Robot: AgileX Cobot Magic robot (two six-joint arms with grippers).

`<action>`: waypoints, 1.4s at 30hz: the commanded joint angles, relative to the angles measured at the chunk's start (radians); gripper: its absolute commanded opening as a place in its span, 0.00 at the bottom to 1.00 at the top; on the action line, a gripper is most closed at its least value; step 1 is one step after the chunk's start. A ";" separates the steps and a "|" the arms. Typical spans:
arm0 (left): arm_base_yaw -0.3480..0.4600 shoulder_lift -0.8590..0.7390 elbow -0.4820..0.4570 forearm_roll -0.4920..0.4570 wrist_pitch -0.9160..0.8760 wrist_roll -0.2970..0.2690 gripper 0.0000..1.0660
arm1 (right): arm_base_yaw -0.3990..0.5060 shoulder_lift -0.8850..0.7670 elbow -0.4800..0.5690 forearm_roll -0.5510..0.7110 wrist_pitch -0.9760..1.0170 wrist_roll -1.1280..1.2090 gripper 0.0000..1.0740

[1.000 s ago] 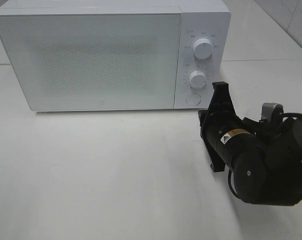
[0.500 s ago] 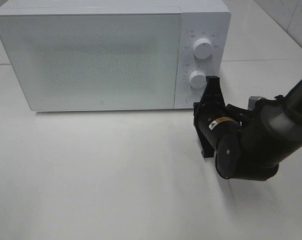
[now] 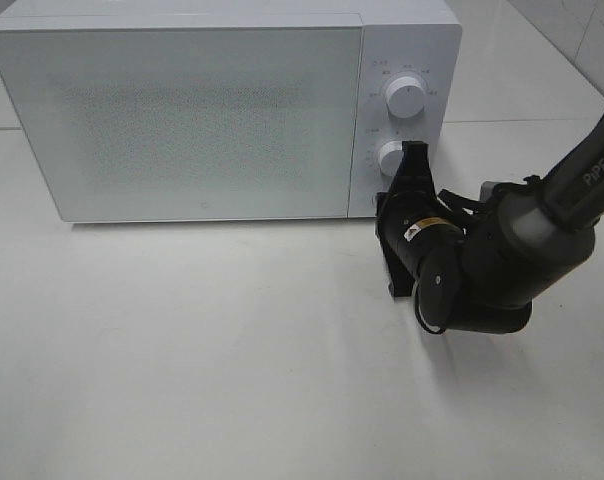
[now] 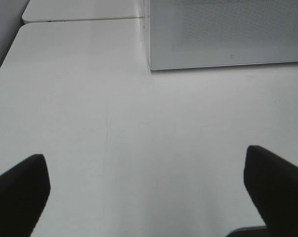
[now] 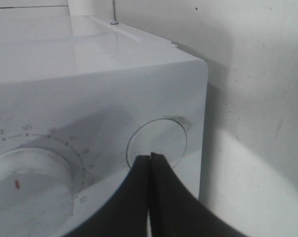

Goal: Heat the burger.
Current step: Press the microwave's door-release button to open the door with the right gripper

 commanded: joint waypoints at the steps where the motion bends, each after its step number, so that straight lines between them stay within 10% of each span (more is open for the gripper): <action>1: 0.005 -0.007 0.002 -0.005 -0.015 -0.005 0.94 | -0.005 0.008 -0.024 -0.009 0.026 0.009 0.00; 42: 0.005 -0.007 0.002 -0.005 -0.015 -0.005 0.94 | -0.054 0.081 -0.204 0.043 0.094 -0.029 0.00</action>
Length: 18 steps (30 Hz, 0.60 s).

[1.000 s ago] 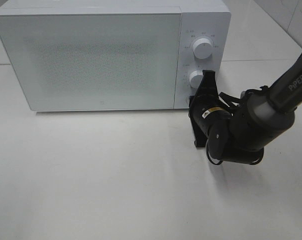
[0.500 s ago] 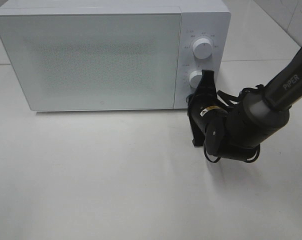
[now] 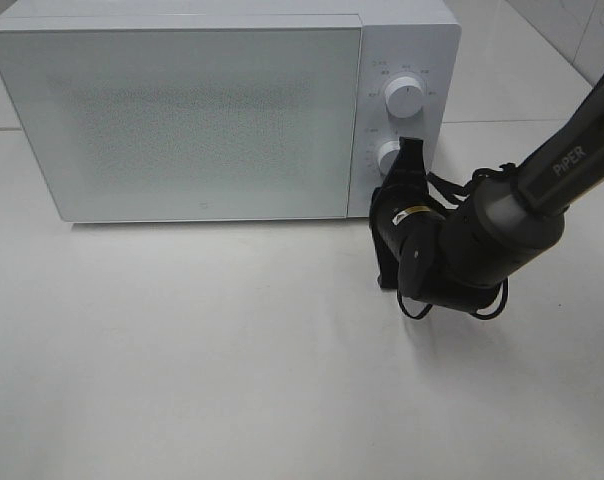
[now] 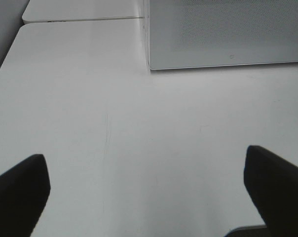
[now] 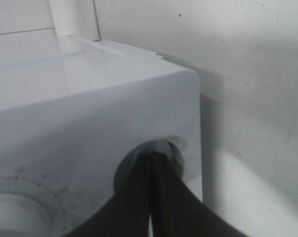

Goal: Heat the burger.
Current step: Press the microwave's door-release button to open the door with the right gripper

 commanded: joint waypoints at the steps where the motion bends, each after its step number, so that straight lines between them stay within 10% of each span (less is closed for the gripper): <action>1: 0.005 -0.007 0.002 -0.005 -0.015 -0.005 0.94 | -0.036 0.024 -0.072 -0.060 -0.016 -0.013 0.00; 18: 0.005 -0.007 0.002 -0.005 -0.015 -0.005 0.94 | -0.053 -0.003 -0.092 -0.062 0.032 -0.047 0.00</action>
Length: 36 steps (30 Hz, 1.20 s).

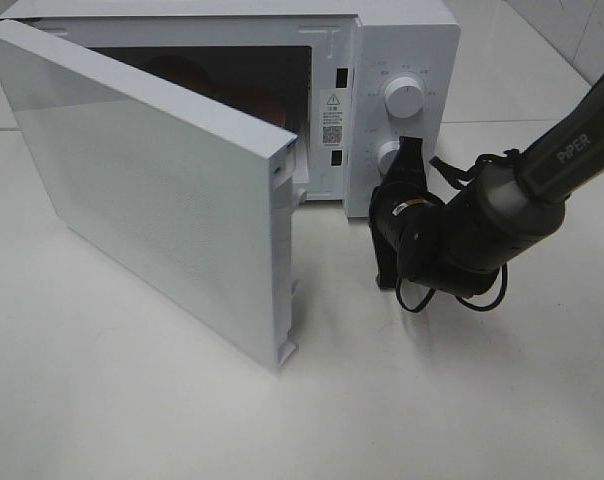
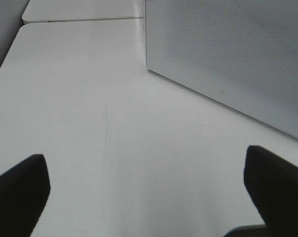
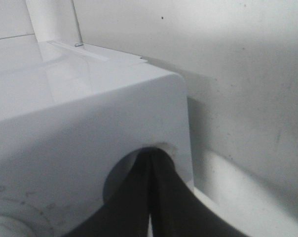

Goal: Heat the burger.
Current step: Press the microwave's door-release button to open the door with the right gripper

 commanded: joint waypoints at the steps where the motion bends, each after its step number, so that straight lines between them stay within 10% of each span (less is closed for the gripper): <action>1: 0.005 -0.007 0.002 -0.005 -0.015 -0.005 0.94 | -0.035 -0.003 -0.053 -0.089 -0.062 -0.039 0.00; 36: 0.005 -0.007 0.002 -0.005 -0.015 -0.005 0.94 | 0.046 -0.248 0.310 -0.161 -0.082 -0.040 0.00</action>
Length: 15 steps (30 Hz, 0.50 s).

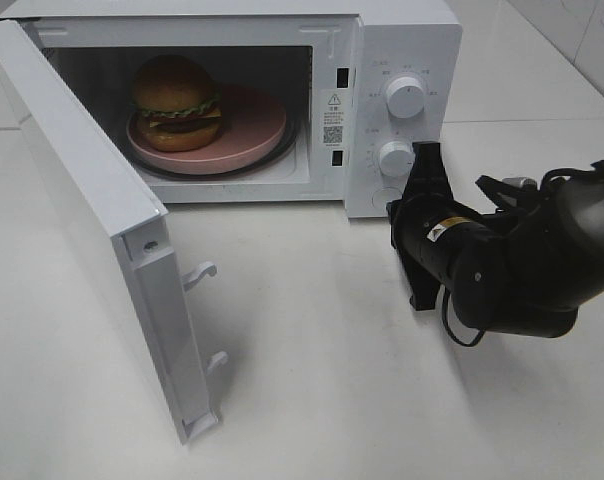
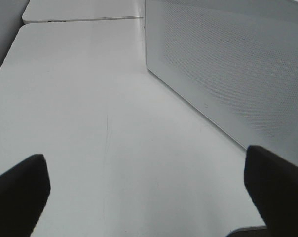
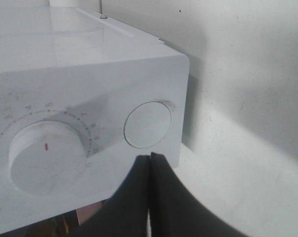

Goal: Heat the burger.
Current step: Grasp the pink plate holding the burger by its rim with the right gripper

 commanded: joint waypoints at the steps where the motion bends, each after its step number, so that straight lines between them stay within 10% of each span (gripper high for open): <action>1: 0.005 -0.007 0.002 -0.005 -0.015 -0.005 0.94 | 0.004 -0.078 0.056 -0.048 0.019 -0.030 0.00; 15: 0.005 -0.007 0.002 -0.005 -0.015 -0.005 0.94 | 0.004 -0.348 0.187 -0.098 0.278 -0.279 0.03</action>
